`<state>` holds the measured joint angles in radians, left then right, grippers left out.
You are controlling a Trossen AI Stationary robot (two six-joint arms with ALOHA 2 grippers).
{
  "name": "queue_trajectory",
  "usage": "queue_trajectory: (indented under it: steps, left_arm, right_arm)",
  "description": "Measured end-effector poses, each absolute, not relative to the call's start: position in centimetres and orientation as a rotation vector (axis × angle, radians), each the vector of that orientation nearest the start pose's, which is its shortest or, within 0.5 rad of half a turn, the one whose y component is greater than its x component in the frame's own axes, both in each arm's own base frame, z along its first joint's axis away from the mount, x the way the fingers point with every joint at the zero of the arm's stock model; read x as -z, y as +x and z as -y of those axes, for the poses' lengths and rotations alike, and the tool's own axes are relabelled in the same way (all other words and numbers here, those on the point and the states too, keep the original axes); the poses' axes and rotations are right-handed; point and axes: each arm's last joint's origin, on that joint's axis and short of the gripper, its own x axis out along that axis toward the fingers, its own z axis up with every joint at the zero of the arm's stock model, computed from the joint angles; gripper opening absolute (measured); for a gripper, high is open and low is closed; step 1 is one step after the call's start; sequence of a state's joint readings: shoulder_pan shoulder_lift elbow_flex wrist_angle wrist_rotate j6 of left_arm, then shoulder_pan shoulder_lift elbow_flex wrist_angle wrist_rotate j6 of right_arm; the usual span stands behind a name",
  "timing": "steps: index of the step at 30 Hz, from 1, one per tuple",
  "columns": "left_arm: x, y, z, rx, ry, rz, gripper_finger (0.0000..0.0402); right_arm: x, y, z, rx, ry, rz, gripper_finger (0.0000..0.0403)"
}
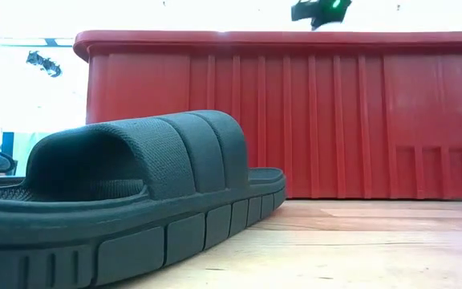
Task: Pick and place slides into bin
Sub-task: Put the pink slides into the red bin
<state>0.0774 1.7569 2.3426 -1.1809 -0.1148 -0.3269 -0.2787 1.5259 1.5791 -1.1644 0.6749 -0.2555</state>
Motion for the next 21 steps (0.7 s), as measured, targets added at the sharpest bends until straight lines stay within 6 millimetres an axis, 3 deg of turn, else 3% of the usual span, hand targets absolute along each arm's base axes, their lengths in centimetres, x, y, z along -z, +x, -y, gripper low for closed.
queue_trajectory:
  steps: [8, 16, 21]
  left_arm:
    - [-49.7, 30.8, -6.5, -0.370, -0.247, -0.554, 0.0009]
    - [-49.8, 30.1, -7.8, -0.400, -0.218, -0.570, 0.0028]
    - [-49.7, 30.0, -7.9, -0.394, -0.191, -0.591, 0.0021]
  right_arm:
    - [-30.7, 31.3, 14.5, 0.581, -0.408, -1.343, 0.0008]
    - [-26.5, 33.0, 16.9, 0.582, -0.369, -1.448, 0.0008]
    - [-24.5, 33.6, 17.4, 0.545, -0.298, -1.481, 0.0008]
